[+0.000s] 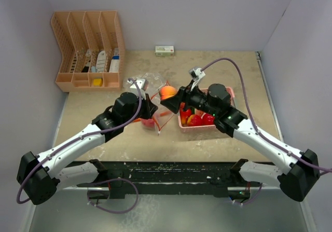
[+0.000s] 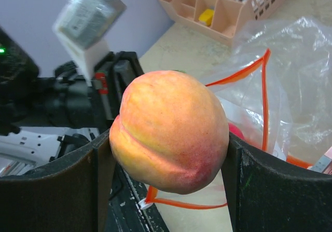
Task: Place the food in the zip-top bag and seal the zipper
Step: Place the fake fruit in the zipper food storage bag.
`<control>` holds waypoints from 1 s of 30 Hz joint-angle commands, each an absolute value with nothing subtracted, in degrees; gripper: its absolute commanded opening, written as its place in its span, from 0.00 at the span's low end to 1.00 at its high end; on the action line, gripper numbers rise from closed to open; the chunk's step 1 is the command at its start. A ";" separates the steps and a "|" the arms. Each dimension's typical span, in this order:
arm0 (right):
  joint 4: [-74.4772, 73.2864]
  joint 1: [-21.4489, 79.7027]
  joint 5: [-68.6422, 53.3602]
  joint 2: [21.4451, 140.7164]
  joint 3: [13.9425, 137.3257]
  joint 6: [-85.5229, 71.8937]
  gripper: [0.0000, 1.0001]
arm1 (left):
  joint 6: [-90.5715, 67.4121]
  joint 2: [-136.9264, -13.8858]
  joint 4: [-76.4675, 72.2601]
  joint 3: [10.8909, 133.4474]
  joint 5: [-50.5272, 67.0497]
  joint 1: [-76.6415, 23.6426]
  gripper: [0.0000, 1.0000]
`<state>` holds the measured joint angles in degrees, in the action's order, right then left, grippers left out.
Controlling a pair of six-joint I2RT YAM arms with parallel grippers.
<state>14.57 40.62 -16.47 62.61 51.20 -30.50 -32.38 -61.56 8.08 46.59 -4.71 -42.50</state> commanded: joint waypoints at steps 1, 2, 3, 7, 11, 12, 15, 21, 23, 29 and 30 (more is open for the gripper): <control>16.04 41.58 -15.92 67.81 53.91 -31.60 0.33 | -33.05 -62.20 4.62 47.37 -4.34 -42.35 0.00; 14.92 41.58 -14.10 68.90 54.41 -31.66 0.34 | -32.97 -62.32 4.84 47.71 -4.23 -42.34 0.00; 13.31 41.73 -11.92 69.85 55.02 -31.57 0.35 | -32.87 -62.32 5.10 48.09 -4.10 -42.42 0.00; 8.54 41.74 -5.12 71.93 56.89 -30.60 0.48 | -32.61 -61.87 5.42 49.18 -3.69 -42.40 0.00; 5.28 41.78 -2.12 72.86 59.83 -29.82 0.63 | -32.43 -62.12 5.16 49.79 -3.60 -42.30 0.00; 4.82 41.81 -1.58 72.75 60.07 -29.63 0.69 | -32.37 -62.40 5.18 50.14 -3.61 -42.36 0.00; 3.02 41.87 -0.14 71.77 60.44 -28.66 0.90 | -32.01 -63.14 5.16 50.97 -3.45 -42.37 0.00; -0.83 42.01 -0.14 70.51 61.75 -26.31 0.99 | -31.52 -64.85 3.88 52.55 -3.10 -42.39 0.00; -1.84 42.01 0.27 68.93 61.86 -25.79 1.00 | -31.31 -65.23 4.02 53.32 -2.95 -42.34 0.00; -14.30 41.87 14.75 61.89 61.47 -29.86 0.99 | -30.13 -64.22 6.54 55.35 -4.33 -42.36 0.00; -18.35 41.82 18.99 61.83 61.59 -31.74 1.00 | -29.96 -63.86 6.77 55.50 -4.53 -42.31 0.00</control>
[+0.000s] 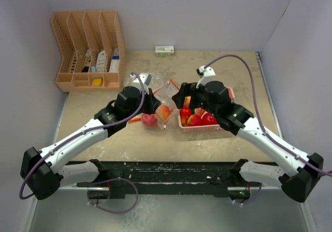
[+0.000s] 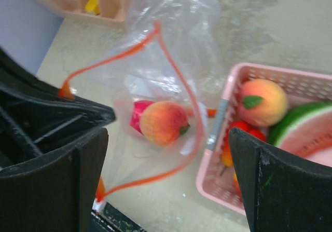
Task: Place the food in the zip-top bag and seal the zipper
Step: Place the fake fruit in the zipper food storage bag, then pick up the fake fruit from the bin.
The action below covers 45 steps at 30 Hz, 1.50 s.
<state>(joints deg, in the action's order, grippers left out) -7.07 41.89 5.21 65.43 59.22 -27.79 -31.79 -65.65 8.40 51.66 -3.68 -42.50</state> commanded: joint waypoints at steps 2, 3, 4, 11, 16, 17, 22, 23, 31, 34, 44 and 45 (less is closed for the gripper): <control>-26.25 41.27 26.21 62.98 61.67 -35.13 1.00 | -29.63 -63.06 7.06 55.54 -4.81 -42.37 0.00; -29.29 39.82 27.18 63.80 61.31 -36.21 1.00 | -29.62 -62.76 7.16 55.40 -4.90 -42.36 0.00; -31.47 38.09 26.03 64.87 60.59 -36.67 0.99 | -29.62 -62.48 7.20 55.19 -4.93 -42.37 0.00; -29.48 28.81 21.03 68.66 51.01 -39.31 1.00 | -29.47 -60.44 7.40 53.74 -4.83 -42.40 0.00; -30.11 27.45 22.58 73.10 50.68 -39.98 1.00 | -28.84 -59.65 7.73 52.84 -4.80 -42.36 0.00; -30.28 27.43 22.58 72.81 50.77 -40.49 1.00 | -28.73 -59.43 7.69 52.62 -4.95 -42.40 0.00; -19.71 27.42 11.10 62.02 48.80 -33.29 0.98 | -28.62 -60.01 7.24 51.59 -5.40 -42.37 0.00; -17.03 27.42 6.96 59.96 48.70 -31.54 0.98 | -28.63 -60.40 6.84 51.43 -5.25 -42.34 0.00; -10.55 27.51 -8.66 51.57 52.37 -24.85 0.99 | -29.09 -62.94 5.95 51.22 -4.93 -42.36 0.00; -9.75 27.51 -9.54 48.28 52.26 -24.94 0.99 | -29.14 -62.75 6.47 51.33 -5.59 -42.35 0.00; -36.63 27.18 25.59 63.38 57.22 -38.37 1.00 | -28.68 -56.49 11.46 52.78 -10.89 -42.35 0.00; -36.91 26.91 26.33 64.58 56.78 -39.16 1.00 | -28.39 -55.60 12.20 53.03 -11.69 -42.34 0.00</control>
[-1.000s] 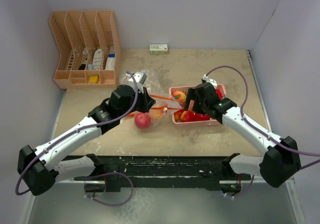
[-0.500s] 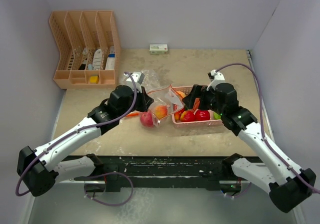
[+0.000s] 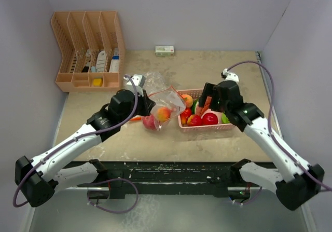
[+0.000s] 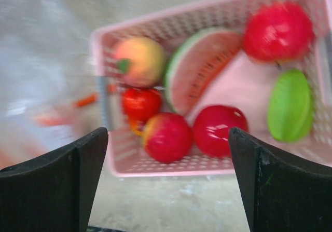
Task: Place the food in the zip-top bag and seal the zipper
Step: Pick up the fake fruit from the bin.
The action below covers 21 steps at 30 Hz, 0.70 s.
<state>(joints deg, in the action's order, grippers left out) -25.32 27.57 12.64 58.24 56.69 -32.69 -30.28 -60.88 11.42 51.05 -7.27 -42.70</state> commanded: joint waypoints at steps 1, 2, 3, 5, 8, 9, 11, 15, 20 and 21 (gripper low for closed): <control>-36.66 26.59 26.24 65.20 56.11 -39.72 1.00 | -28.19 -54.82 12.82 53.25 -12.29 -42.36 0.00; -36.06 26.19 25.70 65.65 55.33 -40.06 1.00 | -27.90 -54.09 13.37 53.41 -12.86 -42.36 0.00; -35.53 25.86 25.43 65.83 54.68 -40.31 1.00 | -27.79 -53.57 13.66 53.41 -13.07 -42.36 0.00; -35.21 25.31 25.11 66.80 53.79 -40.54 1.00 | -27.64 -52.74 13.87 53.29 -12.99 -42.38 0.00; -34.55 24.65 24.55 69.01 52.09 -40.47 1.00 | -27.59 -52.39 13.89 53.09 -12.40 -42.41 0.00; -33.92 24.37 24.14 69.74 51.25 -40.28 1.00 | -27.60 -52.32 13.89 52.98 -12.21 -42.38 0.00; -31.48 23.38 22.01 70.83 49.44 -39.62 1.00 | -27.51 -52.16 13.70 52.66 -11.67 -42.35 0.00; -25.90 22.03 17.69 74.00 47.70 -38.24 1.00 | -27.36 -51.37 13.66 52.20 -11.81 -42.43 0.00; -22.25 21.45 15.52 78.36 47.65 -36.87 1.00 | -27.29 -50.76 14.02 52.03 -11.88 -42.44 0.00; -21.57 21.45 15.13 78.66 47.56 -36.61 0.99 | -27.33 -50.72 13.98 51.96 -11.92 -42.35 0.00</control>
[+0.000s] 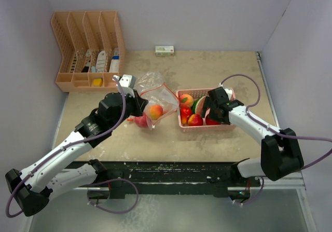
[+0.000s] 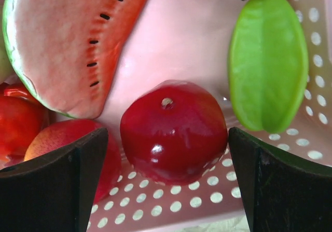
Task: Place the food in the zip-top bag and seal the zipper
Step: Pick up the fake fruit from the bin.
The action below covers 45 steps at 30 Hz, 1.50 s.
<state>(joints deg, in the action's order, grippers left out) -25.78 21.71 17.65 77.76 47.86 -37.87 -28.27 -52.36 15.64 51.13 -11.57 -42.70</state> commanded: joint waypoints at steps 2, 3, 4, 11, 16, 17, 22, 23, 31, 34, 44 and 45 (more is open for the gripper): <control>-20.93 21.45 15.11 79.51 47.40 -36.44 0.98 | -27.40 -50.91 13.89 51.84 -11.87 -42.37 0.00; -20.84 21.37 15.30 79.99 47.38 -36.31 0.97 | -27.40 -51.03 13.93 51.86 -11.80 -42.32 0.00; -20.88 21.36 15.51 80.37 47.30 -36.24 0.96 | -27.42 -51.15 13.80 51.89 -11.74 -42.38 0.00; -19.68 21.36 16.29 80.99 45.68 -36.62 0.91 | -27.68 -51.50 13.79 51.73 -11.25 -42.36 0.00; -19.03 21.27 15.31 80.65 45.65 -36.78 0.65 | -28.01 -51.45 13.84 51.64 -11.16 -42.36 0.00; -19.32 21.27 15.42 80.17 45.82 -36.74 0.56 | -28.03 -51.54 13.80 51.53 -11.14 -42.38 0.00; -22.99 21.27 17.07 74.53 48.23 -36.27 0.26 | -28.36 -52.19 13.47 51.35 -10.95 -42.39 0.00; -24.09 21.27 17.32 72.87 49.06 -36.03 0.24 | -28.45 -52.37 13.33 51.22 -10.86 -42.37 0.00; -25.15 21.36 12.81 59.22 56.69 -28.72 0.18 | -29.04 -54.61 11.77 50.53 -10.38 -42.41 0.00; -21.24 21.40 3.85 56.54 60.29 -27.20 0.17 | -29.43 -55.93 10.85 50.25 -9.94 -42.40 0.00; -2.18 33.27 -6.99 57.03 62.04 -31.36 0.17 | -29.88 -59.07 9.23 50.47 -8.69 -42.43 0.00; -1.74 34.89 -6.69 58.02 62.39 -31.47 0.17 | -29.88 -59.33 9.23 50.63 -8.52 -42.43 0.00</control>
<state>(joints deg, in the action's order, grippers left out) -10.39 28.67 -5.02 55.68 59.59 -30.46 -29.36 -58.76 13.04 49.87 -9.56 -42.50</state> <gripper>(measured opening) 0.723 0.004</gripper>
